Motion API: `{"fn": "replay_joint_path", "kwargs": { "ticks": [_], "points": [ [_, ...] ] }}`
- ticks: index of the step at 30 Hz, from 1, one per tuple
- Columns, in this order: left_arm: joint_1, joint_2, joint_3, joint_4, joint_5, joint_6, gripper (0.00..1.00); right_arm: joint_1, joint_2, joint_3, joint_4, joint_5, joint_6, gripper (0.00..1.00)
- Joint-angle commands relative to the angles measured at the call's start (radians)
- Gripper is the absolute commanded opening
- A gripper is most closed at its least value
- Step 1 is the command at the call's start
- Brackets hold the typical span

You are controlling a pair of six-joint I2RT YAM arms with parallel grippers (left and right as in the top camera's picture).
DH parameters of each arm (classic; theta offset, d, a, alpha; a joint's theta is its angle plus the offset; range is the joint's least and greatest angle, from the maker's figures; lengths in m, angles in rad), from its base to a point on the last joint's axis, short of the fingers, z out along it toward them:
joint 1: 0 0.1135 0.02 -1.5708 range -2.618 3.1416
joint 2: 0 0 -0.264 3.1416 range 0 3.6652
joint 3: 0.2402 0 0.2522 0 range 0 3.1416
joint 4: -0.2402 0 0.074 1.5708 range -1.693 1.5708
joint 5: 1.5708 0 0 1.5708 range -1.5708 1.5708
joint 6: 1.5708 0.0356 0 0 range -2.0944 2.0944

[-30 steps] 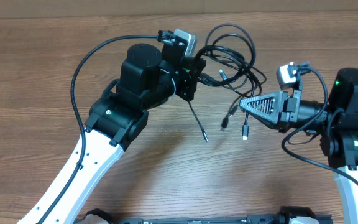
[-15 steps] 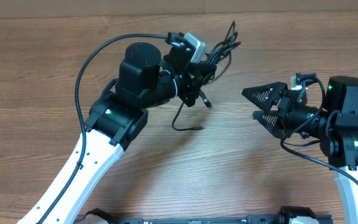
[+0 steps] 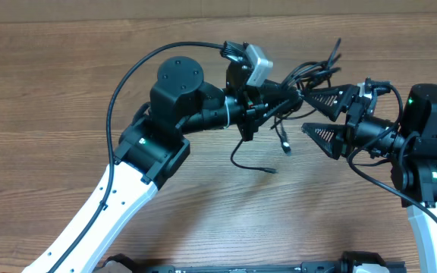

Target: Untangle cables

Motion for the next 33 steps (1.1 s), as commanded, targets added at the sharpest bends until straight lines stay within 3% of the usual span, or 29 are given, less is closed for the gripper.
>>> {"fn": "replay_joint_path", "kwargs": {
  "ticks": [1, 3, 5, 9, 10, 20, 24, 33],
  "points": [
    [-0.044, -0.003, 0.005, 0.022, -0.023, -0.026, 0.04, -0.005, -0.014, 0.002, 0.011, -0.008, 0.033, 0.6],
    [-0.068, -0.003, 0.005, 0.025, -0.038, -0.029, 0.04, -0.005, -0.014, 0.002, 0.027, -0.008, 0.033, 0.45],
    [-0.083, -0.003, 0.005, 0.027, -0.041, -0.029, 0.04, -0.005, -0.014, 0.002, 0.034, -0.008, 0.033, 0.42],
    [-0.099, -0.003, 0.005, 0.026, -0.041, -0.028, 0.04, -0.005, -0.014, 0.002, 0.037, -0.008, 0.033, 0.08],
    [-0.099, -0.003, 0.005, 0.023, -0.05, -0.028, 0.04, -0.005, -0.014, 0.002, 0.037, -0.008, 0.033, 0.04],
    [-0.056, -0.003, 0.005, -0.154, -0.32, -0.006, 0.04, -0.005, -0.014, 0.002, 0.037, -0.027, 0.032, 0.04],
    [-0.016, -0.003, 0.005, -0.219, -0.407, -0.01, 0.04, -0.005, -0.014, 0.002, 0.084, -0.134, 0.032, 0.04],
    [-0.014, 0.039, 0.005, -0.208, -0.645, -0.008, 0.04, -0.005, -0.014, 0.002, 0.224, -0.389, 0.009, 0.04]
  ]
}}
